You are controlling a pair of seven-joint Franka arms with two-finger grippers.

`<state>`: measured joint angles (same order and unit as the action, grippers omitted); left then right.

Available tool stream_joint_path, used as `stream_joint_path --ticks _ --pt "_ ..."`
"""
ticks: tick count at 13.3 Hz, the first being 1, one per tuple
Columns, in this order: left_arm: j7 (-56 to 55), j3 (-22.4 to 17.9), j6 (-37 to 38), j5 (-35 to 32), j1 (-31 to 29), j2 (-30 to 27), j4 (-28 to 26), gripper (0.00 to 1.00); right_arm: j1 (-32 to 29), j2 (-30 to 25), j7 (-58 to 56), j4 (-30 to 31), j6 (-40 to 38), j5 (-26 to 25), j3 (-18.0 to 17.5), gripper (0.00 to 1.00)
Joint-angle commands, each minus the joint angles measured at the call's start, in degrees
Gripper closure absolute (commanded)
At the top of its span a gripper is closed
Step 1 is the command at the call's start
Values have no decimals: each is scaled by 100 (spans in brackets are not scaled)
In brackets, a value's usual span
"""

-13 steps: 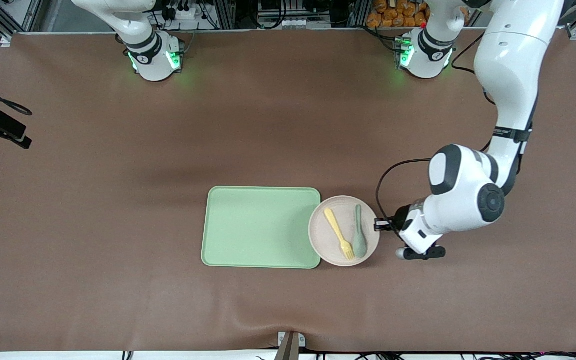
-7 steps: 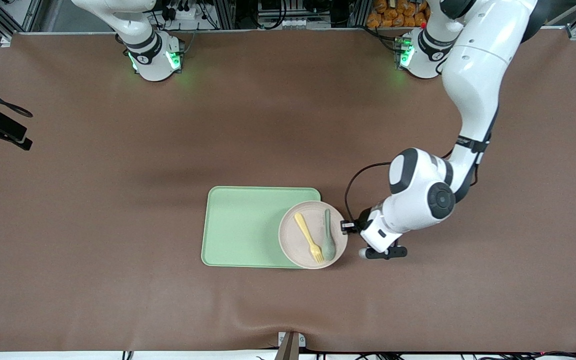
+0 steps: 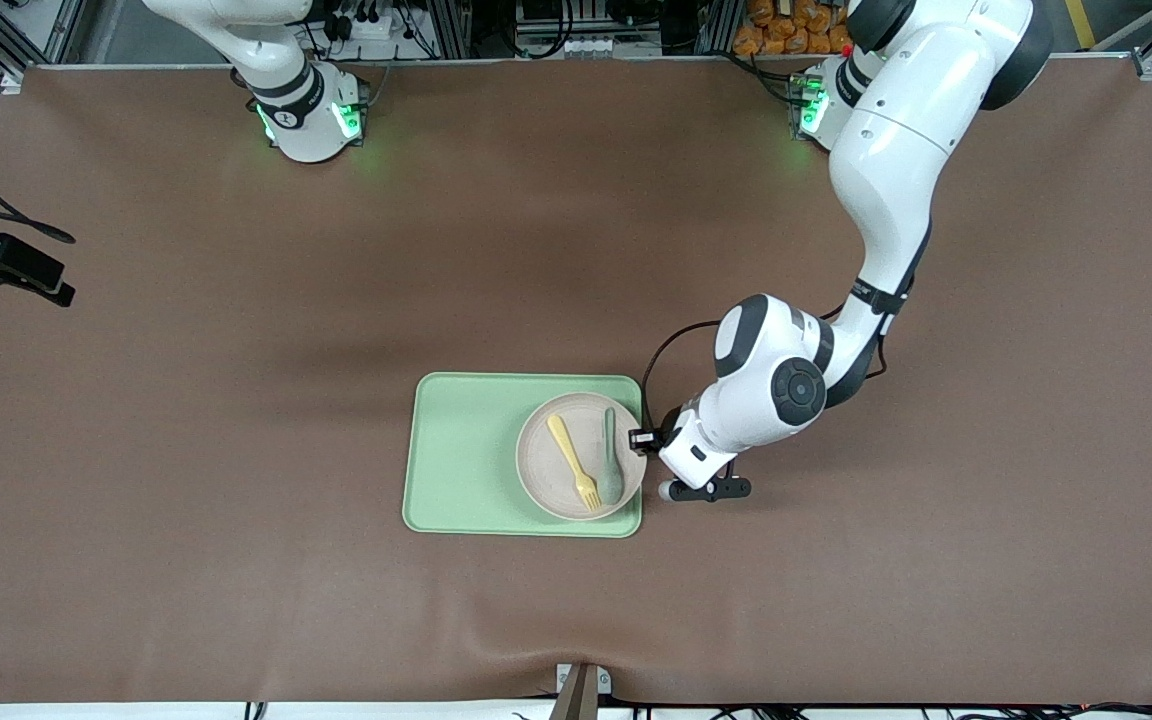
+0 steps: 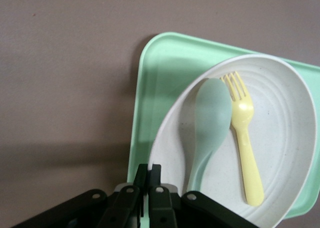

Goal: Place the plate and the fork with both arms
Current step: 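Carry the plate with the left gripper over the green tray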

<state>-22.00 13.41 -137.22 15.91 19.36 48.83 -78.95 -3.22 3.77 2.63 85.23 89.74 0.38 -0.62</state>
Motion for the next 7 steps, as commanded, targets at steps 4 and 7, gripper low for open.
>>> stream_joint_path --ticks 4,7 --pt "-76 -84 -587 132 199 372 231 100 119 369 -61 -41 17 85 -52 0" --pt "-76 -102 -657 115 252 434 222 100 181 483 -17 -50 35 85 -43 0"
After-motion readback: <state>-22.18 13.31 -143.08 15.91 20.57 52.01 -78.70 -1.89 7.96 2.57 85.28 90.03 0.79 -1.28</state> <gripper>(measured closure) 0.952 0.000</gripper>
